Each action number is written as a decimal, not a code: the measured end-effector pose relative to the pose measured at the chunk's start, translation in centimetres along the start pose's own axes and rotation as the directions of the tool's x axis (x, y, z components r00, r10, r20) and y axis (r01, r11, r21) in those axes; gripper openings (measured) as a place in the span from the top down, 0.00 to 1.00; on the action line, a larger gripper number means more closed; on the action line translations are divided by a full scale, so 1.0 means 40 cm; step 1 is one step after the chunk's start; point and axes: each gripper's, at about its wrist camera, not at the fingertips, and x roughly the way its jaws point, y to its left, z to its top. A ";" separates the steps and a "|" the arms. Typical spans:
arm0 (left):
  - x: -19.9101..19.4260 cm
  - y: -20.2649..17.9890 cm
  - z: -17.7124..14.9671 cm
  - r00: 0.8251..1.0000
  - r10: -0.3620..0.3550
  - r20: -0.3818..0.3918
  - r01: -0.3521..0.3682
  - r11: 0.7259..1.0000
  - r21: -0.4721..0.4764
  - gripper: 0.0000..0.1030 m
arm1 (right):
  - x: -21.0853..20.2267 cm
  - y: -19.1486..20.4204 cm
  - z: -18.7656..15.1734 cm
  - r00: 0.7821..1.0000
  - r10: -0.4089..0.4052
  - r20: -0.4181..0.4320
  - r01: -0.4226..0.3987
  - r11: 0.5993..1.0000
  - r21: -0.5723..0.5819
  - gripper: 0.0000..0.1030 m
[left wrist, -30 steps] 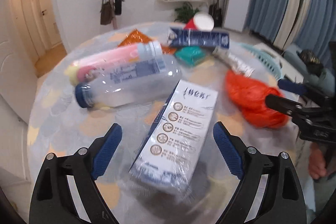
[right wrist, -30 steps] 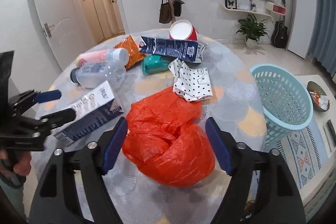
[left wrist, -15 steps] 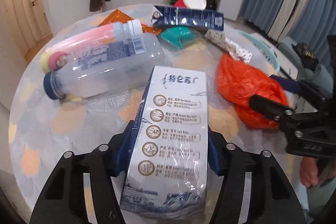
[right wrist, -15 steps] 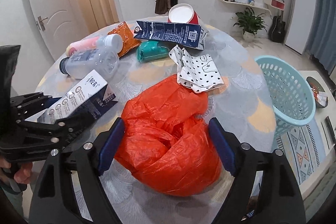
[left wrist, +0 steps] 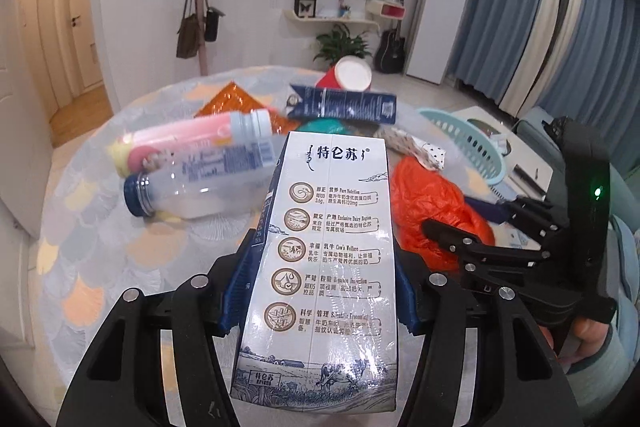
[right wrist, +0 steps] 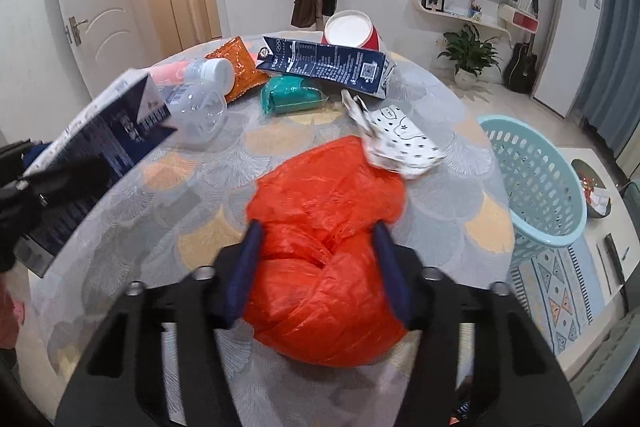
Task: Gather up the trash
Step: 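Carry bag and carton to the basket and release both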
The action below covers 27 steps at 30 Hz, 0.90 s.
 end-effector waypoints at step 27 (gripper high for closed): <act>-0.037 -0.163 0.247 0.974 -0.077 0.211 0.061 0.995 0.080 0.45 | -0.283 -0.156 0.127 0.928 0.052 0.368 -0.093 0.991 0.094 0.72</act>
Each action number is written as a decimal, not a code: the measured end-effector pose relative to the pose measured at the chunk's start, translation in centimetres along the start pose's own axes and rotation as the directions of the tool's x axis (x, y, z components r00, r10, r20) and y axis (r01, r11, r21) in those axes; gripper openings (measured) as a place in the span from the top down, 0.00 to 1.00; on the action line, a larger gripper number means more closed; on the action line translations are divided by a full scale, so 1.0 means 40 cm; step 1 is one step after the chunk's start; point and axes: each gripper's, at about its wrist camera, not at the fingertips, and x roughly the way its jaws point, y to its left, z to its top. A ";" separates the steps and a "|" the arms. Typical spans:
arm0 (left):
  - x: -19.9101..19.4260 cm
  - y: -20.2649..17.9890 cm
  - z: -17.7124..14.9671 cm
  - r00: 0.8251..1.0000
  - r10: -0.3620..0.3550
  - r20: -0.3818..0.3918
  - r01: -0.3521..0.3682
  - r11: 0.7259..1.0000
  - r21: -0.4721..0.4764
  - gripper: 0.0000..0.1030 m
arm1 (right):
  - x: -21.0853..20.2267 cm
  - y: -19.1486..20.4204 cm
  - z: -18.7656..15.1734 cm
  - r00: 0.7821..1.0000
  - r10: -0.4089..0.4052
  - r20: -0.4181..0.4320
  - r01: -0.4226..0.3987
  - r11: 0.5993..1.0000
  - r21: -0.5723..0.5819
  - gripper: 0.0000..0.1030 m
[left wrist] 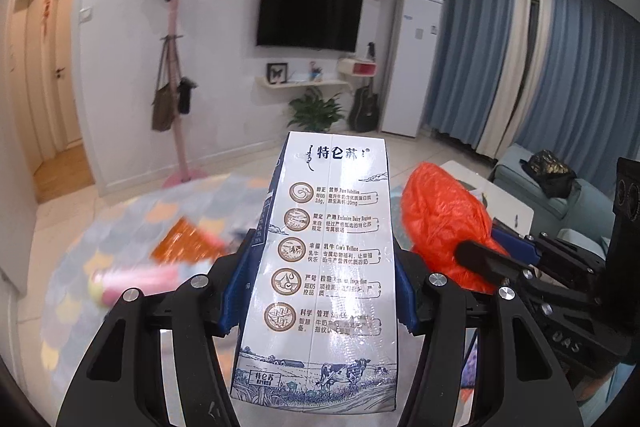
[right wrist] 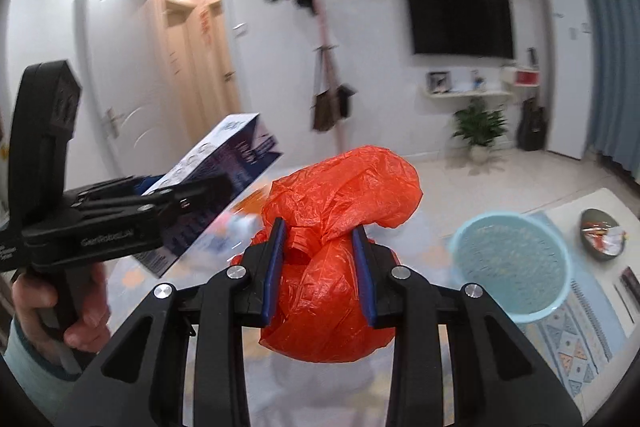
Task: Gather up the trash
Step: 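Carry bag and carton to the basket and release both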
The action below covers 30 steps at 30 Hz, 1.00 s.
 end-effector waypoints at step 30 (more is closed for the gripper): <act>0.767 -0.323 0.081 0.913 -0.151 -0.380 0.172 0.985 0.023 0.42 | 0.317 -0.658 -0.161 0.841 -0.453 -0.297 0.538 0.757 0.371 0.67</act>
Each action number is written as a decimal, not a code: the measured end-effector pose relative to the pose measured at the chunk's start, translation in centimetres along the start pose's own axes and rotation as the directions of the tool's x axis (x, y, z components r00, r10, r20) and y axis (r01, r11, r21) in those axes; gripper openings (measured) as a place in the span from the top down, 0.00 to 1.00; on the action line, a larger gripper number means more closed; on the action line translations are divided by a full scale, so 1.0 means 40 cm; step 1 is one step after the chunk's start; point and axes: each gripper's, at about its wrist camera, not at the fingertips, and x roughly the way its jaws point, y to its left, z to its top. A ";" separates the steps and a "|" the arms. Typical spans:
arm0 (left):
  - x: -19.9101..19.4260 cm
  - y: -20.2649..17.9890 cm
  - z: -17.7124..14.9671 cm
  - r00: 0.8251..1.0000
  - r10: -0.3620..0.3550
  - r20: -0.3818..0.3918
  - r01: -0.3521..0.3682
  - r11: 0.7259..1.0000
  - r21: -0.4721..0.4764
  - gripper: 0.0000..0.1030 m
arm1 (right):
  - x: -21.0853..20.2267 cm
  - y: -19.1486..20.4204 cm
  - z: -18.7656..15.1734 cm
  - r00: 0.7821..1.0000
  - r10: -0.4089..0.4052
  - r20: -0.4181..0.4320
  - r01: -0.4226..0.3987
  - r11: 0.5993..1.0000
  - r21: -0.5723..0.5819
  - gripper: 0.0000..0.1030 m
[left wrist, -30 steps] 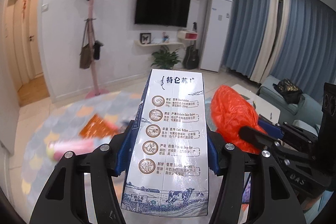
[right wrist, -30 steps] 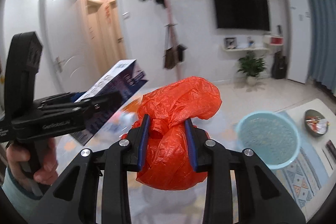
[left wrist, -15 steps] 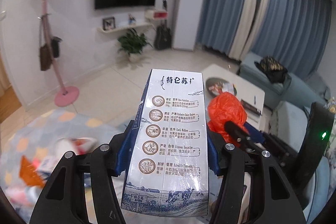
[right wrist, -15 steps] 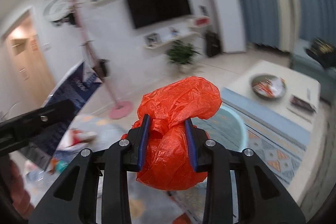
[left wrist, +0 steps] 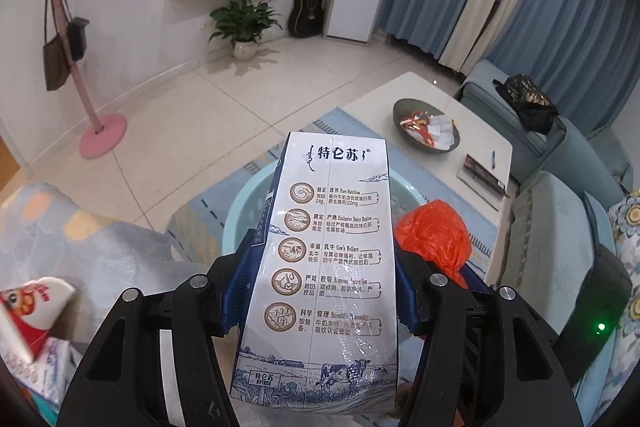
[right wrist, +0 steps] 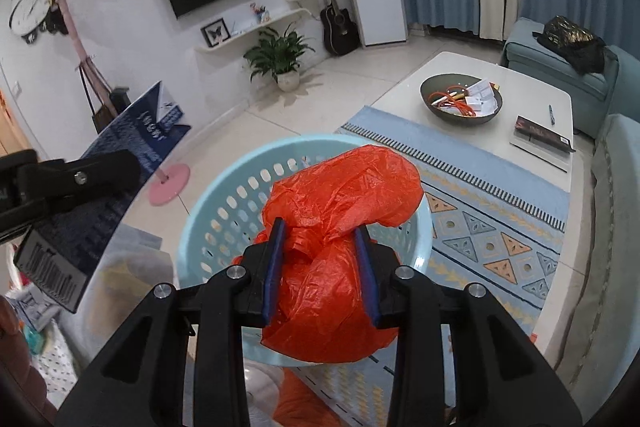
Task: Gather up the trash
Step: 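Carry bag and carton to the basket and release both, then return both tools to the table and reach for the clear plastic bottle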
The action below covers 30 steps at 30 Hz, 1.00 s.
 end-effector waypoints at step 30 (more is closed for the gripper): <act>-0.668 0.335 -0.332 0.928 0.175 0.328 -0.095 0.965 -0.245 0.18 | -0.386 0.386 -0.099 0.953 0.288 0.091 -0.243 0.911 -0.334 0.36</act>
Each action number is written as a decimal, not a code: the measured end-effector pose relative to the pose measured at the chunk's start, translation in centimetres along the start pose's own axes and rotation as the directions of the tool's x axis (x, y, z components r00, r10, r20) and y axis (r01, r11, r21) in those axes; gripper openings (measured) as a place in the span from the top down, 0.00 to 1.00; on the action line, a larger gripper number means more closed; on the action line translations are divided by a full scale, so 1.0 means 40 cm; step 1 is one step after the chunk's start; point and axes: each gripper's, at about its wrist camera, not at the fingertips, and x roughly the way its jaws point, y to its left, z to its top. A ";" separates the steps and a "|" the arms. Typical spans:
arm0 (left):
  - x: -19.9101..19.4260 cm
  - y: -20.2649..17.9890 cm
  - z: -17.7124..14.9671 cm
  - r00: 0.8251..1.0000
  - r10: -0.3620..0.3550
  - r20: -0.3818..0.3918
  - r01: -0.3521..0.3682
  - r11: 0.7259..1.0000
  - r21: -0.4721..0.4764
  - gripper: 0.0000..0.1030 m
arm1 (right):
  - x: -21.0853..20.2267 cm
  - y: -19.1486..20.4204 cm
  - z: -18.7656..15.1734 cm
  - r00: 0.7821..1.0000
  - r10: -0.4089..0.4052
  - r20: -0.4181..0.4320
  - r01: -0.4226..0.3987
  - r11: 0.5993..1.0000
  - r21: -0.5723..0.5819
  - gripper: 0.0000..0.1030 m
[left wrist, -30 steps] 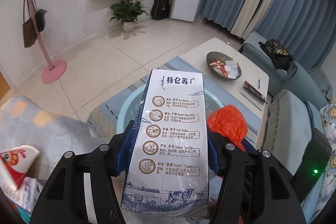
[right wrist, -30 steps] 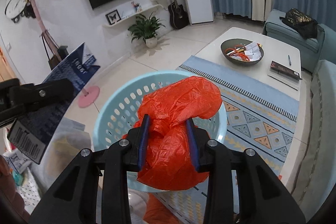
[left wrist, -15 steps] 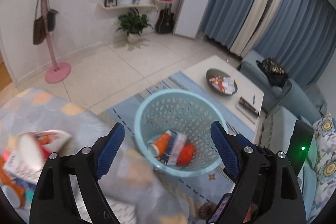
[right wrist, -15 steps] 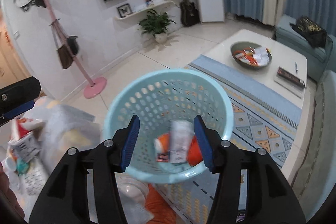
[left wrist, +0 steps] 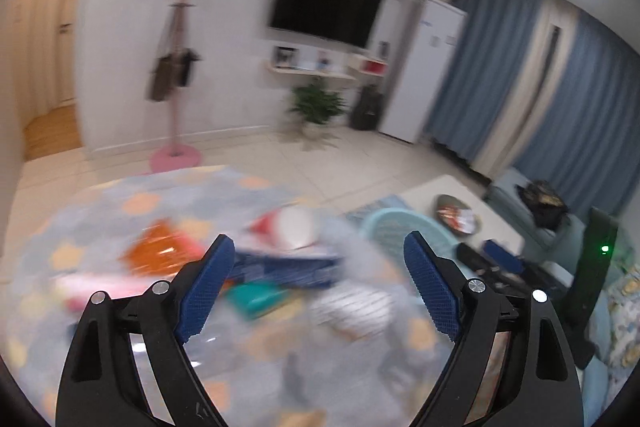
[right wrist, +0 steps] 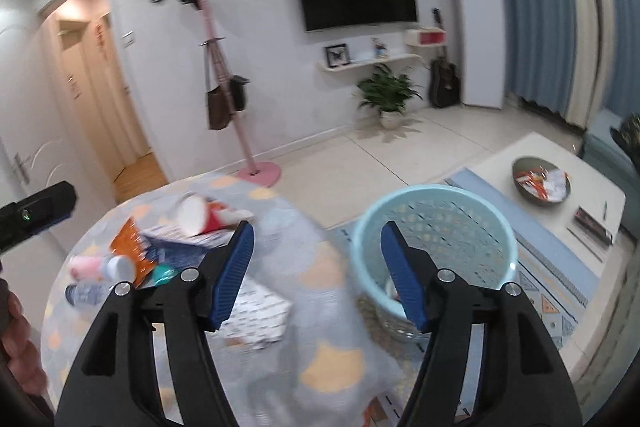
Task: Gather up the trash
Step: 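Return both tools to the table and reach for the clear plastic bottle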
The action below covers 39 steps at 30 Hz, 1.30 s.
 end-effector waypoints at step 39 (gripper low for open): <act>-0.100 0.228 -0.298 0.961 -0.094 -0.262 0.102 0.995 0.018 0.23 | 0.160 0.147 -0.145 0.989 -0.007 -0.148 -0.006 0.996 -0.091 0.36</act>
